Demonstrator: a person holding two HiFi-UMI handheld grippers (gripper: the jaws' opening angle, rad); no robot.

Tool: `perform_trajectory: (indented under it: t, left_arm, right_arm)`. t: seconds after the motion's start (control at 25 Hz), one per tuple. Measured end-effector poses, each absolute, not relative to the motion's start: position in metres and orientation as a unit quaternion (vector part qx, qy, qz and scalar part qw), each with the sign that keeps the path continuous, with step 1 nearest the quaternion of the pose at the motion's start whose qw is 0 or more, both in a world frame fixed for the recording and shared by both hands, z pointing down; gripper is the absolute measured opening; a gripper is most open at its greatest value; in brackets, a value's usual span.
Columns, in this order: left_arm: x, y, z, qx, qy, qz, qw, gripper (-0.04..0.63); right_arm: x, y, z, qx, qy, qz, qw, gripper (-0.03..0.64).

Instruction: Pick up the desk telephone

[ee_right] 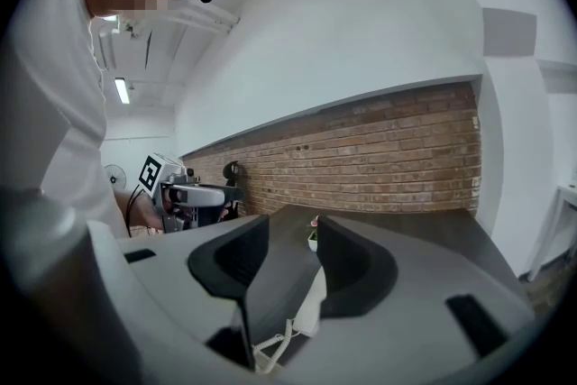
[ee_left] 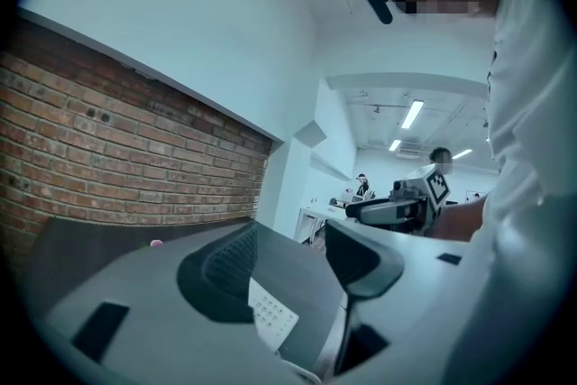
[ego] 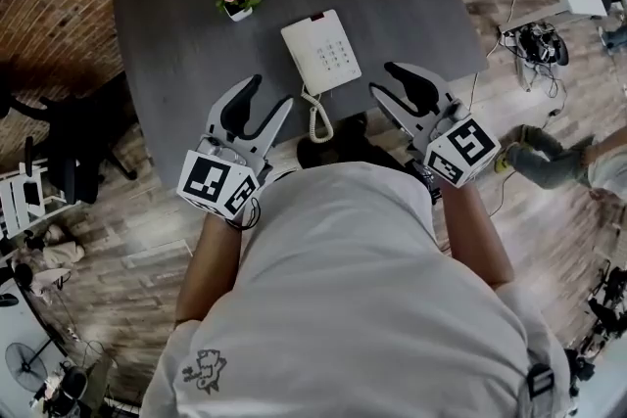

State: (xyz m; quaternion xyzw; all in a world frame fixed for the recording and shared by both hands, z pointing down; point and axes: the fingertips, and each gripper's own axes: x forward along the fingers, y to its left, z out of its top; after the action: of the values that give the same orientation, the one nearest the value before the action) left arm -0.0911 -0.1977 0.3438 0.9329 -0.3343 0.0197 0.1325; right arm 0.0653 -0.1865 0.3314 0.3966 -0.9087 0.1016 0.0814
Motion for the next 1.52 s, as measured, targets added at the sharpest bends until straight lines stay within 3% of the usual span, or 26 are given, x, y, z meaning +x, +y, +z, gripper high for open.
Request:
perform_trajectory:
  t: [0.4,1.52]
  left_arm:
    - [-0.089,-0.216,0.361,0.909,-0.384,0.023,0.162,0.259]
    - [-0.044,-0.272,0.504,0.842,-0.429,0.084,0.317,0.291]
  right_arm:
    - [0.076,-0.233,0.352,0.346,-0.925,0.113,0.112,0.172]
    - [0.118,-0.302,0.543,0.237,-0.908,0.246,0.243,0.178]
